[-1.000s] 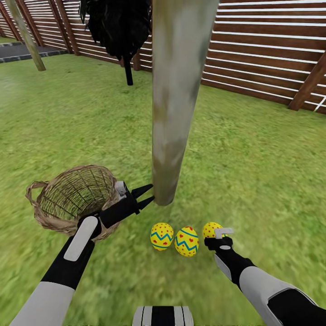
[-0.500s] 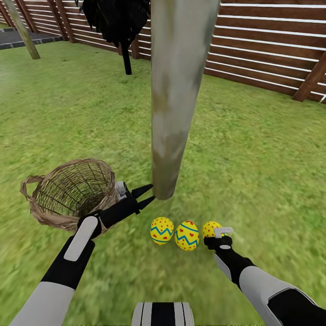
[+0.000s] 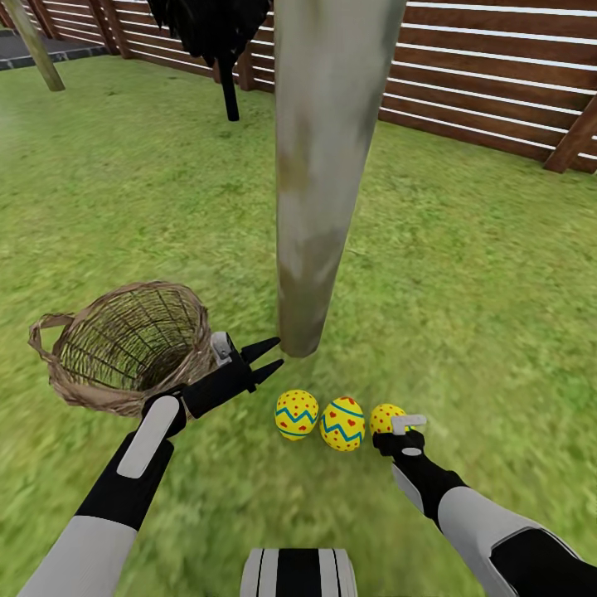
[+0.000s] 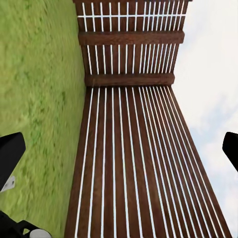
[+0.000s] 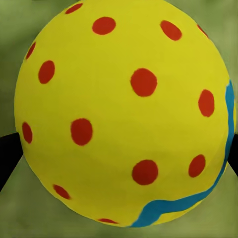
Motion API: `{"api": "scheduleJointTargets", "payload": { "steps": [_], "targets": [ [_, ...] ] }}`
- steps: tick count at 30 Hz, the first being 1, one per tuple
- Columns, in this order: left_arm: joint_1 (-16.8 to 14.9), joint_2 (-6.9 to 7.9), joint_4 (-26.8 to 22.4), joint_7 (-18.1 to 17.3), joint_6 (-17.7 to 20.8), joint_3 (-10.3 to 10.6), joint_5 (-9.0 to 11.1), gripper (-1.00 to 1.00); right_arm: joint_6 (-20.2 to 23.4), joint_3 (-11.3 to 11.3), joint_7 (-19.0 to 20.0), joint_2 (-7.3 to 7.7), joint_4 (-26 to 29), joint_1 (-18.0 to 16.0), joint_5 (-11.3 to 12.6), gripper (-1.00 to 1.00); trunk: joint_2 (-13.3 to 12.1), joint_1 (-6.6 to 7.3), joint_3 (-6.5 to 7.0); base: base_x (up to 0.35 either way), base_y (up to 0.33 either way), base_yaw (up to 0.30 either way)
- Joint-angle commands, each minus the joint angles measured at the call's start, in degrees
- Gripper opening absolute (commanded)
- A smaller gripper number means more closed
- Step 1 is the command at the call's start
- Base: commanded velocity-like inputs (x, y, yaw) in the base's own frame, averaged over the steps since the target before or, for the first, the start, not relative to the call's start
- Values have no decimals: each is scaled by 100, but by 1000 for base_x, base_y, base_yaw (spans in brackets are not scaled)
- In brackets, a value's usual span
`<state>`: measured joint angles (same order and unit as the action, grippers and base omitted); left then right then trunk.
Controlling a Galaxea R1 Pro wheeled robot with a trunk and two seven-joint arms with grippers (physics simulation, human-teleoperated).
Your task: Take the three Easter eggs out of the wicker basket on the lawn in the garden, then place them on the lawn next to a single tree (choose any tree) so that all three eggs are next to the same tree and none are left in the basket.
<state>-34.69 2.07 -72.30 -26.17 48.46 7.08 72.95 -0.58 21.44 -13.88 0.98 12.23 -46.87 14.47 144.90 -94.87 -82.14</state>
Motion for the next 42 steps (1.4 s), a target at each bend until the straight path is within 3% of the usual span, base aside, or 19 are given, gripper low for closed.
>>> {"api": "scheduleJointTargets", "payload": {
  "steps": [1, 17, 18, 30, 42],
  "targets": [
    [-2, 4, 3, -11, 15, 4, 11, 100, -11, 18, -27, 7, -10, 2, 108, -100, 0, -1, -4, 0, 0, 0],
    [-2, -4, 5, -11, 15, 4, 10, 100, -58, 18, -23, -8, -9, 2, 108, -100, 3, -6, -48, 45, 0, 0],
    [-2, -4, 5, -11, 15, 4, 11, 100, -57, 18, -22, -9, -9, 2, 108, 100, 3, -6, -48, 0, 0, 0],
    [31, -5, 9, -11, 9, 4, 17, 100, -56, 18, -10, 7, -10, 2, 108, 100, 3, -6, -48, 0, 0, 0],
    [42, -65, 5, -11, 15, -3, 17, 100, -56, 18, -10, 6, 7, 2, 108, 100, -13, 25, 217, 0, 0, 0]
  ]
}}
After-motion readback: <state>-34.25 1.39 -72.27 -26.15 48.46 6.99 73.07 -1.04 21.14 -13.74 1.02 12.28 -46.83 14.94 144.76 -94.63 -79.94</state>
